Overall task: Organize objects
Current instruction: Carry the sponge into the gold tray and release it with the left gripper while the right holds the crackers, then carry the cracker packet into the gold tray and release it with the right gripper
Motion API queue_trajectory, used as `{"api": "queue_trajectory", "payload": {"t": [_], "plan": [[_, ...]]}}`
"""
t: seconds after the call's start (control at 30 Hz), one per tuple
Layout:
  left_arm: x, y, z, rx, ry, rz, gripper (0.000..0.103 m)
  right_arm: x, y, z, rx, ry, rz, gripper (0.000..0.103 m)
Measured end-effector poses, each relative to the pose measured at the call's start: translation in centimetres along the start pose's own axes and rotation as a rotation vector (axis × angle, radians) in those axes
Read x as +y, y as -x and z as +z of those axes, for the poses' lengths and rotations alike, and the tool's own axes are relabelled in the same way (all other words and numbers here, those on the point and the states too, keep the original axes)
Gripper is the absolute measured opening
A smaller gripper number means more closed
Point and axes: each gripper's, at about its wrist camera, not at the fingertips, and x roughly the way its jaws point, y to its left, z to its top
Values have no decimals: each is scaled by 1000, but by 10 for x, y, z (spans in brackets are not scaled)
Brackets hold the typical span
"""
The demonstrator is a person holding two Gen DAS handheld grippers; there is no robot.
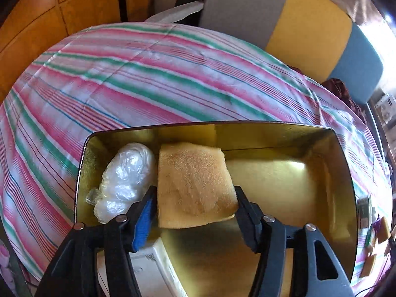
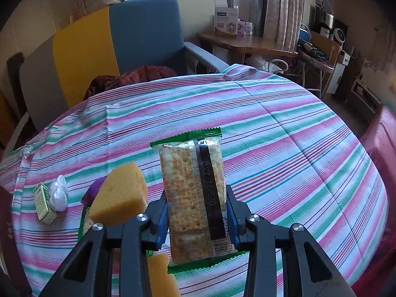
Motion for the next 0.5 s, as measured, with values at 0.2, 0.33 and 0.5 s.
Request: {"api": "queue_trajectory", "payload": {"t": [0.2,0.33,0.5], "plan": [[9,22,-9,-47,15,-42,75,1,6,1,-34,3,1,39],[8,58,-11,-130,4,-73,76,2,15,3,-74,4,12,39],[15,112,-26,-237,-7,-111,76,12,26,4,-93,16,80,39]]}}
